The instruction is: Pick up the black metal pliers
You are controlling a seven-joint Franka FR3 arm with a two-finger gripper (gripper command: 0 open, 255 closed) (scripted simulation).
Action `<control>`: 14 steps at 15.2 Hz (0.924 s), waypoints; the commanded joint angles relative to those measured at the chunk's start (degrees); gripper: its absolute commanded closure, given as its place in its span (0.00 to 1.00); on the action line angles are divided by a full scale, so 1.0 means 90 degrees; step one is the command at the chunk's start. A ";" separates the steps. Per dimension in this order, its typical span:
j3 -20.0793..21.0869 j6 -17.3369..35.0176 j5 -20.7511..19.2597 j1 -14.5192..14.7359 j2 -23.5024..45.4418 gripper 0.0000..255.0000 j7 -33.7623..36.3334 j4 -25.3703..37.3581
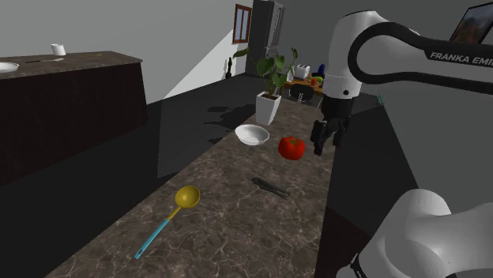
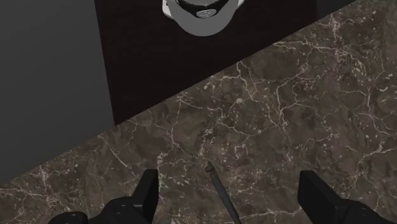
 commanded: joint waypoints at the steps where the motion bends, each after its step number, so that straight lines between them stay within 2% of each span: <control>1: 0.0000 0.0000 0.0000 0.0000 0.0000 0.00 0.0000 0.0000; 8: -0.0287 0.1935 -0.0307 0.0258 0.0548 0.00 -0.0903 -0.1036; 14: -0.0528 0.3732 -0.0516 0.0470 0.1524 0.00 -0.1635 -0.1547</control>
